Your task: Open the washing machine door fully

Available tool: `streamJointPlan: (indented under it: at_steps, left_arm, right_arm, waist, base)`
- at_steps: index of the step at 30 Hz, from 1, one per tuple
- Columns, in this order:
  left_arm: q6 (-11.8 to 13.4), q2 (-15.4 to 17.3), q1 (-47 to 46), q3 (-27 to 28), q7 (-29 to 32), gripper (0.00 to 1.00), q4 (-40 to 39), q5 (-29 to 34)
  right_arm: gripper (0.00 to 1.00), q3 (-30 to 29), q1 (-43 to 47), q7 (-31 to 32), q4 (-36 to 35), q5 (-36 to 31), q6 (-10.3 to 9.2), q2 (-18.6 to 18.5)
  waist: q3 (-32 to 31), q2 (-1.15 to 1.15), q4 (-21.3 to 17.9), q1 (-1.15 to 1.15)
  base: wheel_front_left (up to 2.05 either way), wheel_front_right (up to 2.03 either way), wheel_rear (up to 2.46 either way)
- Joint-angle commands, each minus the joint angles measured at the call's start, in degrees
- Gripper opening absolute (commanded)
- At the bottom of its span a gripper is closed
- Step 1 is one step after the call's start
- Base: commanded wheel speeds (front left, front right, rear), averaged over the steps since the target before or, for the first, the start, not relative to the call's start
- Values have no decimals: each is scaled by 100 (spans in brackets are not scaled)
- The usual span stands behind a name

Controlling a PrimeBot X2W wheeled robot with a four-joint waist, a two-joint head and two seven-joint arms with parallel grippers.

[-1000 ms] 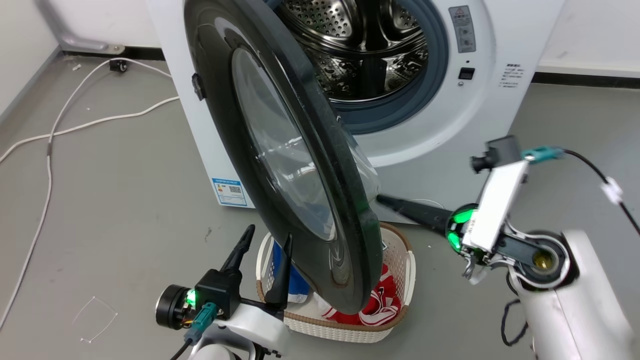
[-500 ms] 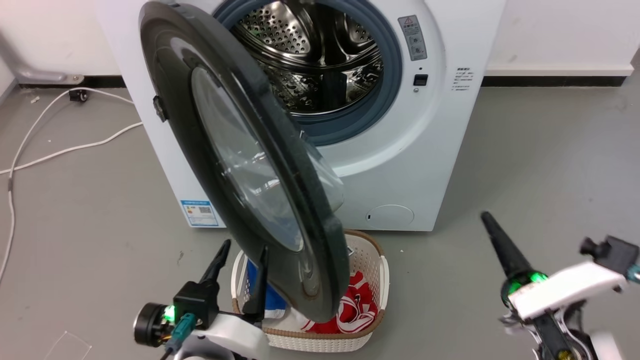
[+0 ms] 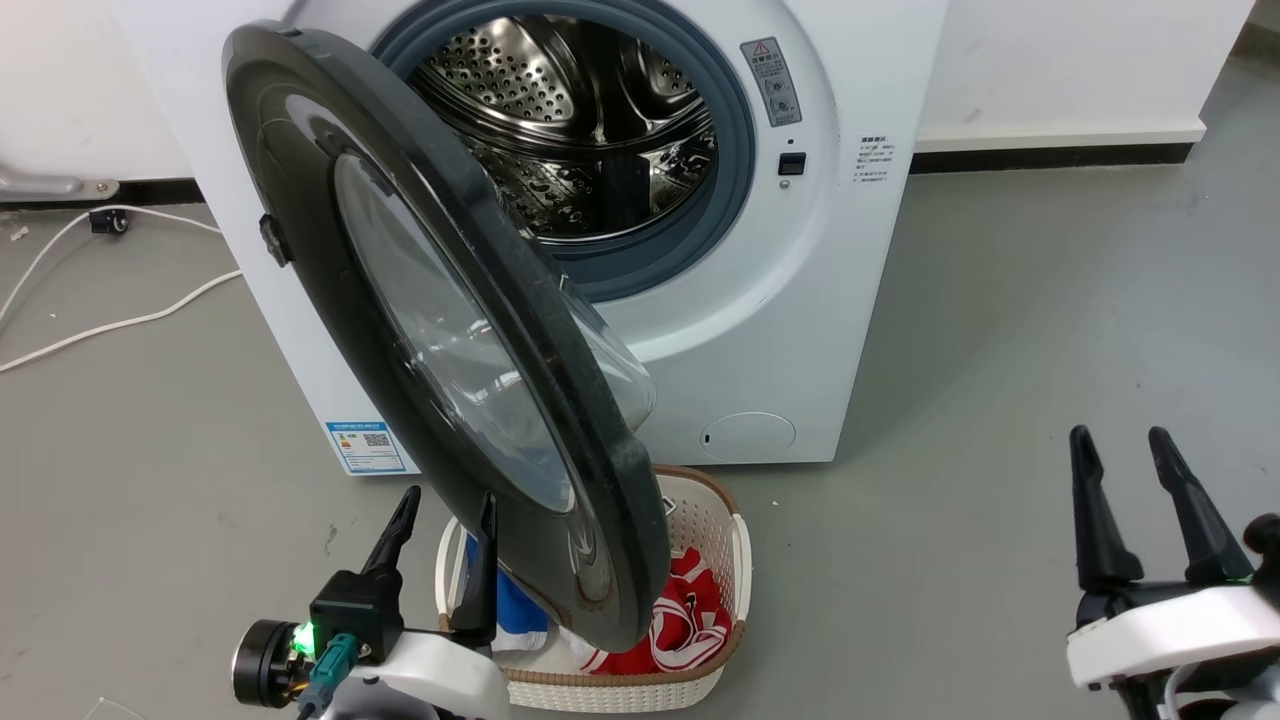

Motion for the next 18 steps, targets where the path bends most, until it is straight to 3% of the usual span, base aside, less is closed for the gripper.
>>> streamJointPlan:
  at_steps: [1,7,18]
  left_arm:
    - [25,27,71,24,-15,100,-22,45]
    - [31,22,95,5,-15,100,-10,72]
    - [26,68,50,26,-15,100,65,62]
  right_arm:
    - [100,5,130,-43,-53,-302,1,65]
    - [100,214,260,-54,173,-970,0,238]
    - [100,384,163,-383,641,-1043,0,332]
  waist:
    - [-1,0,4,0]
    - [-8,0,29,0]
    - [-12,0,28,0]
  base:
    - [0,0,0]
    - [0,0,0]
    - [0,0,0]
